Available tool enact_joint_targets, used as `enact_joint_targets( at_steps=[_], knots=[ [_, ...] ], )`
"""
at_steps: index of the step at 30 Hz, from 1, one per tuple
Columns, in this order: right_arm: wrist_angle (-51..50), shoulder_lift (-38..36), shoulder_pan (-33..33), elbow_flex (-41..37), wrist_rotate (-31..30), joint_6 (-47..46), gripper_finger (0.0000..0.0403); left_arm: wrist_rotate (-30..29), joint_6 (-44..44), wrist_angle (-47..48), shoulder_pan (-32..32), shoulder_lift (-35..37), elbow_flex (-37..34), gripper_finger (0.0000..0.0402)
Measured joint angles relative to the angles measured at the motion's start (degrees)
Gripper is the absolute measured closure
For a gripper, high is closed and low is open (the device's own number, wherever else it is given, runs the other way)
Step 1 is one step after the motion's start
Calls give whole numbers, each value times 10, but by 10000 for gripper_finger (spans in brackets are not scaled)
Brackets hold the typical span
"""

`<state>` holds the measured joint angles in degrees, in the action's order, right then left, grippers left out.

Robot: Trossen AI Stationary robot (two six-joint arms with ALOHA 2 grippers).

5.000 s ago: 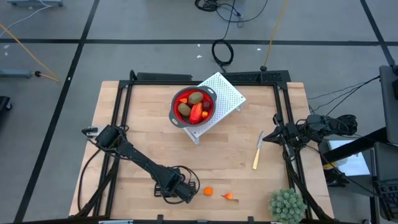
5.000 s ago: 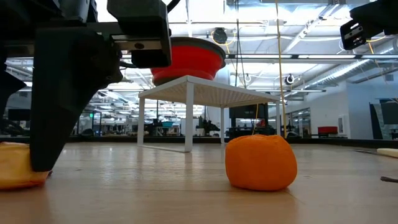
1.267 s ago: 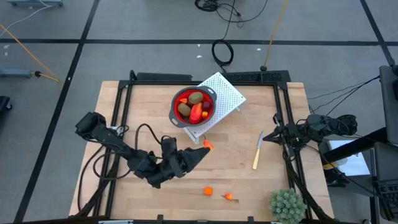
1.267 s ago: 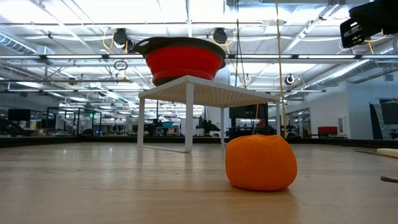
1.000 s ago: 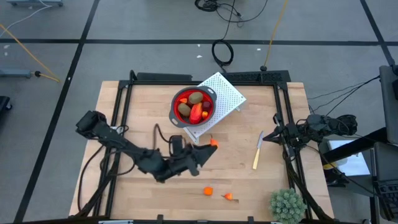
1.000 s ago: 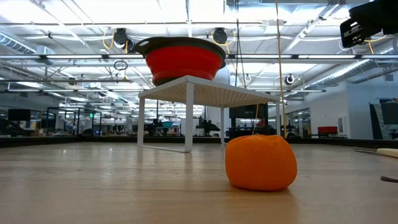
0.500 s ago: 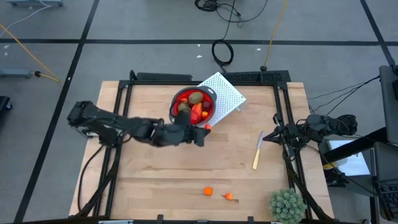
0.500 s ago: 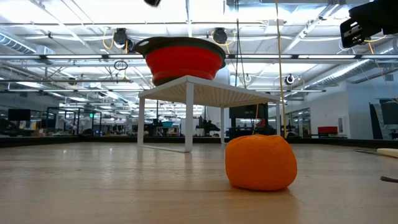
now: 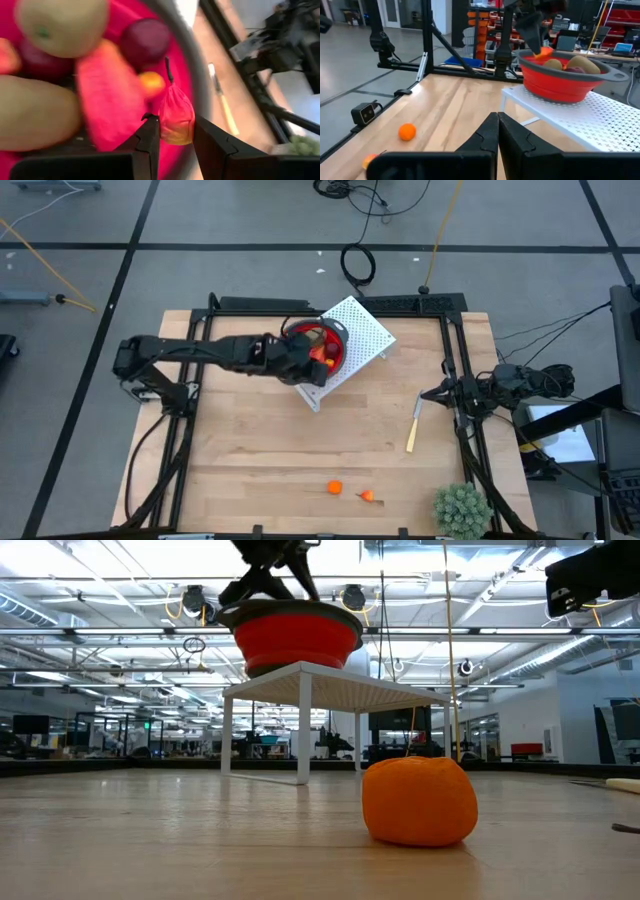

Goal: Pick & Place Fruit
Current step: Put the left peach into the red strainer bowl on the shelf

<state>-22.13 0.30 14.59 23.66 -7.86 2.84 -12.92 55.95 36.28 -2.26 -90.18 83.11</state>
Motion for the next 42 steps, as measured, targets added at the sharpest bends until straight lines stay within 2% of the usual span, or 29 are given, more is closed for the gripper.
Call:
enact_joint_targets(
  at_steps=[9,15,31,34,38,42],
  knots=[
    [0,0,0,0,1,-4,403,25,-44,30,-57,29,0,307],
    [-1,0,0,0,0,-6,403,26,-55,88,-82,46,0,307],
    [0,0,0,0,0,-6,403,24,-277,99,-95,48,0,307],
    [8,0,0,0,0,-6,403,25,-286,126,-108,48,0,307],
    [13,0,0,0,0,-7,403,27,-254,153,-128,48,0,307],
    [13,0,0,0,0,-7,403,58,-255,146,-141,48,0,307]
  ],
)
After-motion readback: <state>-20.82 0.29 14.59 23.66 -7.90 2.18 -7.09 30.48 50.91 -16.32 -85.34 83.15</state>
